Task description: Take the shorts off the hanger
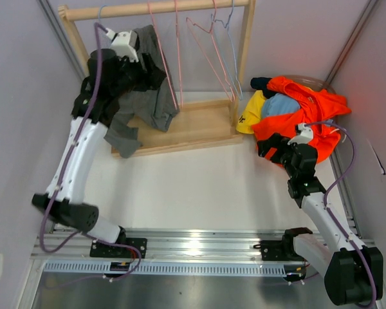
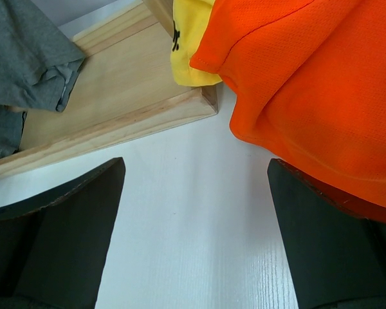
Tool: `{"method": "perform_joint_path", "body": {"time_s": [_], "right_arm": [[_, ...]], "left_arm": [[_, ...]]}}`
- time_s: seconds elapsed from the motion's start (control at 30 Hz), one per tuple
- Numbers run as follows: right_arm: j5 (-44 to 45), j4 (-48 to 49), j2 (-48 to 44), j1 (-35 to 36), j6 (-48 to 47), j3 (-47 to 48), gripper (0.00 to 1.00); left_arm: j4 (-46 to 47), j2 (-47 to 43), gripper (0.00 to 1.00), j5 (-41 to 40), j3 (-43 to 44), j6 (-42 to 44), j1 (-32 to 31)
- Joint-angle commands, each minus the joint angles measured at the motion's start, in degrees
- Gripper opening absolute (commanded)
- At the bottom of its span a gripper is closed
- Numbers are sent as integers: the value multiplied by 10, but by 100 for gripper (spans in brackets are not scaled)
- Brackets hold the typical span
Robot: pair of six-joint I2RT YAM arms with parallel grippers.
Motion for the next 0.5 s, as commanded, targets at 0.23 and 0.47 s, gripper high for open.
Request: {"method": "perform_joint_path", "body": {"time_s": [0.23,0.47], "right_arm": [[-1,38,-6,9,0,-2,99],[-2,27,-23,17,-4,-2,99]], "left_arm": [[97,-270,78,-119,-173,105,16],[77,-191,75,-114,-117,78,97]]}}
